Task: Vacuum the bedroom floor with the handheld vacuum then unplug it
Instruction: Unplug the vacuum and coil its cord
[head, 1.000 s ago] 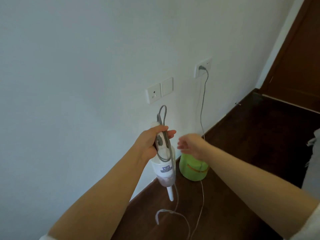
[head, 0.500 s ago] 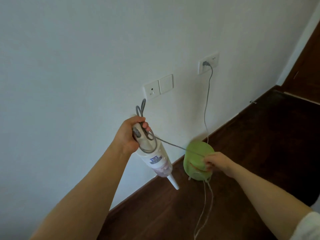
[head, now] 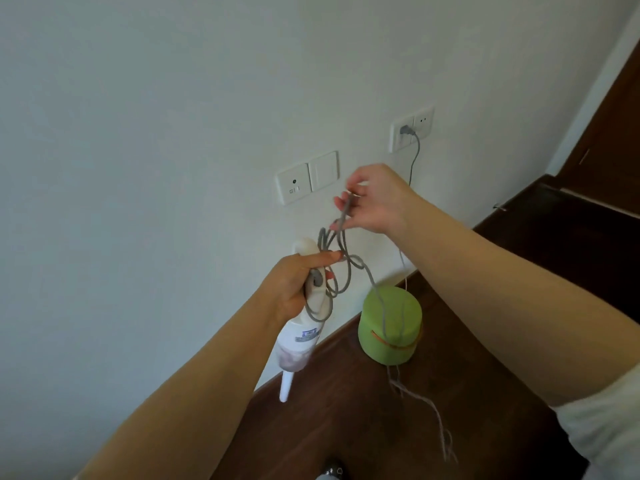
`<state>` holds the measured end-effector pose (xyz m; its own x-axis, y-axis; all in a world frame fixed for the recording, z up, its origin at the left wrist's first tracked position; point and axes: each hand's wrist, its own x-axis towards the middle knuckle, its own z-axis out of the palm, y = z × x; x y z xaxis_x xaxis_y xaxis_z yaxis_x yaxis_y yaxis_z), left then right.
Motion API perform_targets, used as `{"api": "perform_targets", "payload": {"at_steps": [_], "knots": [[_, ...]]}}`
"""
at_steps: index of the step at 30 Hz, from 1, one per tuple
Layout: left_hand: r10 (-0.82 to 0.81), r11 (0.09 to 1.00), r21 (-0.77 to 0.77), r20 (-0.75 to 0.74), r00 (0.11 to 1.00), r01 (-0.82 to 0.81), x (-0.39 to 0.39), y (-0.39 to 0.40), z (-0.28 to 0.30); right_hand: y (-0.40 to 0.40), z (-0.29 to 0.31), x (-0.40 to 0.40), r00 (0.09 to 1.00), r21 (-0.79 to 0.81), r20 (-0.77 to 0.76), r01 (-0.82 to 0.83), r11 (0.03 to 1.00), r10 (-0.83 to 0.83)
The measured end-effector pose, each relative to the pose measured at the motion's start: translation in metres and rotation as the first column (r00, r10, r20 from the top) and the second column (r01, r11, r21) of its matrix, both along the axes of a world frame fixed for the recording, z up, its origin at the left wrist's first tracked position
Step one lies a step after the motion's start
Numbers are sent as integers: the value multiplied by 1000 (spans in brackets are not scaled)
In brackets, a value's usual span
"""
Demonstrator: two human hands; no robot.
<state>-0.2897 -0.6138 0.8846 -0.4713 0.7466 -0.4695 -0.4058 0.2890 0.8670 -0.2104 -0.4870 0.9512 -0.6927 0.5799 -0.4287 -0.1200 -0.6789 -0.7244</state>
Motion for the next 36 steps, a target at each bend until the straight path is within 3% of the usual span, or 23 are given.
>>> {"api": "perform_targets", "payload": {"at_steps": [7,11,14,16,19,23,27,29,33,36], "knots": [[39,998,49,159,987,-47,-24,39,7,7,28,-48,990,92,7,-143,985,143],[51,997,42,188,981,-60,-30,62,6,42,3,-42,998,236,61,-18,971,3],[102,991,63,223,970,-119,-29,77,8,63,-44,-22,960,399,227,60,915,-162],[161,980,73,240,957,-183,-24,92,10,73,-82,-5,911,471,379,-37,881,-164],[218,961,110,256,942,-252,-12,116,17,73,-131,17,855,382,508,-332,863,104],[309,932,122,221,925,-340,5,145,25,75,-176,41,686,318,562,-695,645,462],[425,892,90,166,890,-443,14,163,26,133,-184,98,612,344,662,-762,549,434],[480,865,72,168,861,-497,22,171,24,181,-178,134,630,373,691,-731,571,355],[544,831,40,153,825,-555,43,179,9,248,-153,161,750,316,646,-435,843,145],[576,811,42,112,810,-583,62,189,-1,273,-111,137,825,208,556,-255,944,100]]}}
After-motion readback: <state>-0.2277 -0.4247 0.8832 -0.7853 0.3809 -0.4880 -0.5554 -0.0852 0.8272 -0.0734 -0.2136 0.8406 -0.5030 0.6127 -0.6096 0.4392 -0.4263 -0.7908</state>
